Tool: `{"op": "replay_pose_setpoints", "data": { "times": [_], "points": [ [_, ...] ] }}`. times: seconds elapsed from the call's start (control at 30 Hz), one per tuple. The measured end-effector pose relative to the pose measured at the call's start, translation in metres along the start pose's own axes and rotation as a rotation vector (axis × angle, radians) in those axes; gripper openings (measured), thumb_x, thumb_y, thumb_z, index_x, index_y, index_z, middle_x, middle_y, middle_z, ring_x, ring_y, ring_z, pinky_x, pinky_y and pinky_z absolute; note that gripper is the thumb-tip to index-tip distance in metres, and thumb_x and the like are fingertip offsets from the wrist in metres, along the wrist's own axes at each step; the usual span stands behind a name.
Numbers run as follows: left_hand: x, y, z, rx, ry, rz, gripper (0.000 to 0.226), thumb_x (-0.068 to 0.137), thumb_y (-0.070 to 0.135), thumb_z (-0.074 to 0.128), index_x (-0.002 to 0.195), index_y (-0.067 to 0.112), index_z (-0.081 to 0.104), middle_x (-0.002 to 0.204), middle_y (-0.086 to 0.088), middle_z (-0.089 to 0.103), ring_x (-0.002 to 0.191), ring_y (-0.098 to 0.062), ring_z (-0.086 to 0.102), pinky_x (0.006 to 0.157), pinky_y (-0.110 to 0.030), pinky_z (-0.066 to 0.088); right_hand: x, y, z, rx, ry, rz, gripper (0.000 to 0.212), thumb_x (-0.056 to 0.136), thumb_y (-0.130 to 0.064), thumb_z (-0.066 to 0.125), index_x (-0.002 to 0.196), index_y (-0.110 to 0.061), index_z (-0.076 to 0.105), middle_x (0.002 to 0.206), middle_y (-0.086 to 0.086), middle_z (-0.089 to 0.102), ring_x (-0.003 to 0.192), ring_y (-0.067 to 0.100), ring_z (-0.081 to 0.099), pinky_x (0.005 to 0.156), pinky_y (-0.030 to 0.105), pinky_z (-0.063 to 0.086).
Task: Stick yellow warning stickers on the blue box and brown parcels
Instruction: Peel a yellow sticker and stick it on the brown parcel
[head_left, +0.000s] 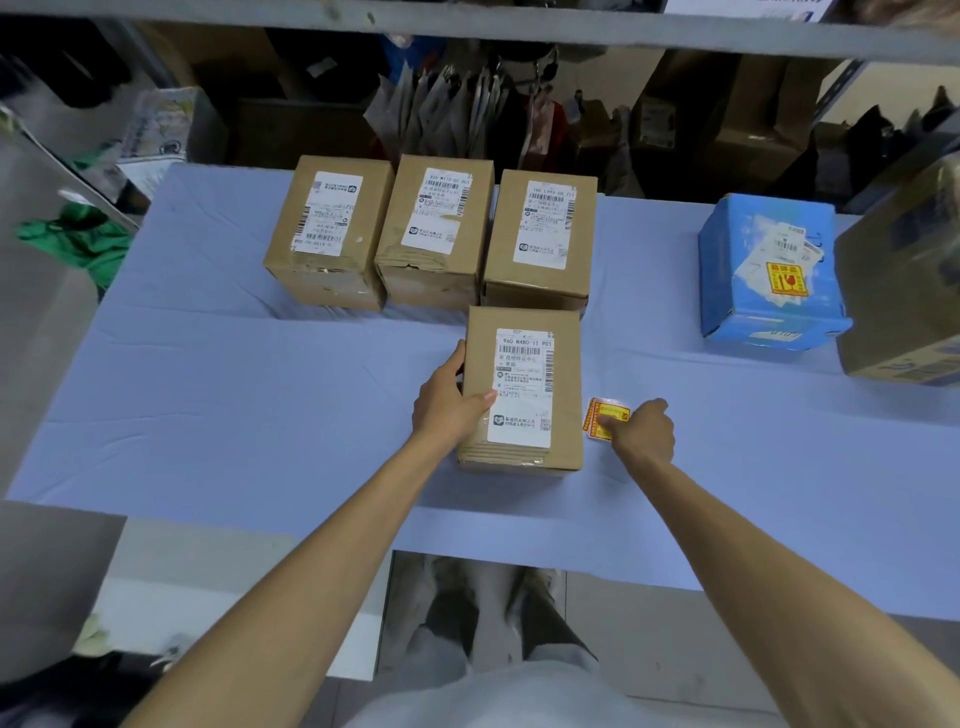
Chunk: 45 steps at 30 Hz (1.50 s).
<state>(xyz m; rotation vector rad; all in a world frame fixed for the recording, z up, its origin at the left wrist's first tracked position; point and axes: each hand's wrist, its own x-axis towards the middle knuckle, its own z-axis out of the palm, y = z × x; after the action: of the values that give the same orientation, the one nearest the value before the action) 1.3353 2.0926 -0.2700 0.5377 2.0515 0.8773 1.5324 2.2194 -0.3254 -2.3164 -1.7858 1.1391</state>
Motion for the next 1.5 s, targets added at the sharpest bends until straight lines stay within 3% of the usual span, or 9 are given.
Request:
{"op": "replay_pose_setpoints", "data": {
  "times": [0.17,0.37,0.47,0.57,0.77,0.9,1.03,1.23,1.5],
  "points": [
    [0.001,0.000,0.000,-0.011,0.008,-0.007,0.079,0.083,0.021,0.070,0.147,0.039,0.027,0.138,0.005,0.053,0.120,-0.022,0.055,0.103,-0.047,0.043,0.009,0.005,-0.005,0.006,-0.030,0.005,0.037,0.076,-0.020,0.077,0.097,0.002,0.056,0.098,0.019,0.060,0.087,0.035,0.059,0.065,0.033,0.040],
    [0.000,0.000,0.000,-0.015,0.014,-0.009,0.080,0.083,0.021,0.071,0.147,0.038,0.026,0.138,0.007,0.053,0.122,-0.021,0.053,0.103,-0.041,0.042,0.006,0.008,-0.017,0.006,0.018,0.006,0.030,0.075,-0.009,0.073,0.100,0.001,0.059,0.096,0.019,0.063,0.090,0.036,0.063,0.064,0.031,0.041],
    [-0.003,0.002,-0.001,-0.009,0.012,-0.001,0.079,0.084,0.022,0.069,0.148,0.038,0.026,0.139,0.006,0.052,0.124,-0.021,0.052,0.104,-0.040,0.041,0.002,0.007,-0.023,0.071,0.035,-0.012,0.017,0.077,-0.010,0.070,0.075,-0.002,0.055,0.080,0.016,0.060,0.077,0.034,0.060,0.058,0.029,0.040],
    [-0.010,0.006,-0.001,0.066,0.003,0.018,0.075,0.087,0.024,0.065,0.149,0.034,0.024,0.140,0.004,0.050,0.124,-0.023,0.051,0.100,-0.040,0.042,-0.008,-0.004,-0.029,0.257,0.011,-0.027,0.022,0.082,-0.012,0.068,0.071,-0.004,0.051,0.074,0.018,0.059,0.068,0.030,0.058,0.064,0.041,0.052],
    [-0.029,0.033,0.006,0.337,0.217,0.439,0.050,0.087,0.014,0.063,0.131,0.021,0.043,0.134,0.000,0.042,0.121,-0.021,0.043,0.089,-0.031,0.039,-0.044,-0.058,-0.051,0.634,0.005,-0.242,0.017,0.088,-0.012,0.066,0.072,-0.006,0.063,0.062,0.006,0.058,0.054,0.015,0.052,0.050,0.026,0.046],
    [-0.036,0.069,0.009,-0.021,0.064,0.389,0.026,0.093,0.033,0.056,0.112,0.017,0.062,0.101,0.005,0.063,0.097,-0.015,0.060,0.078,-0.028,0.049,-0.078,-0.084,-0.057,0.594,-0.245,-0.483,0.017,0.084,-0.007,0.069,0.068,-0.007,0.068,0.055,0.001,0.062,0.046,0.006,0.052,0.044,0.018,0.042],
    [-0.031,0.073,0.001,-0.206,0.028,0.313,0.004,0.091,0.019,0.061,0.091,0.017,0.064,0.082,0.007,0.064,0.077,-0.014,0.063,0.065,-0.026,0.054,-0.095,-0.097,-0.061,0.587,-0.371,-0.589,0.017,0.083,-0.007,0.070,0.066,-0.009,0.067,0.057,-0.001,0.066,0.049,0.004,0.057,0.046,0.017,0.042],
    [-0.025,0.062,-0.001,-0.310,0.123,0.223,0.016,0.093,0.023,0.060,0.100,0.010,0.067,0.092,-0.005,0.068,0.071,-0.013,0.062,0.057,-0.017,0.050,-0.102,-0.098,-0.054,0.519,-0.462,-0.595,0.007,0.084,-0.009,0.070,0.083,-0.003,0.066,0.069,0.006,0.069,0.060,0.014,0.064,0.056,0.023,0.055],
    [-0.033,0.058,0.009,-0.341,0.020,0.193,0.009,0.094,0.023,0.058,0.093,0.015,0.062,0.086,-0.003,0.069,0.066,-0.003,0.065,0.054,-0.011,0.049,-0.099,-0.094,-0.054,0.696,-0.315,-0.520,0.007,0.089,-0.007,0.064,0.083,-0.008,0.067,0.082,0.007,0.071,0.076,0.017,0.071,0.065,0.028,0.060]
  ]
}}
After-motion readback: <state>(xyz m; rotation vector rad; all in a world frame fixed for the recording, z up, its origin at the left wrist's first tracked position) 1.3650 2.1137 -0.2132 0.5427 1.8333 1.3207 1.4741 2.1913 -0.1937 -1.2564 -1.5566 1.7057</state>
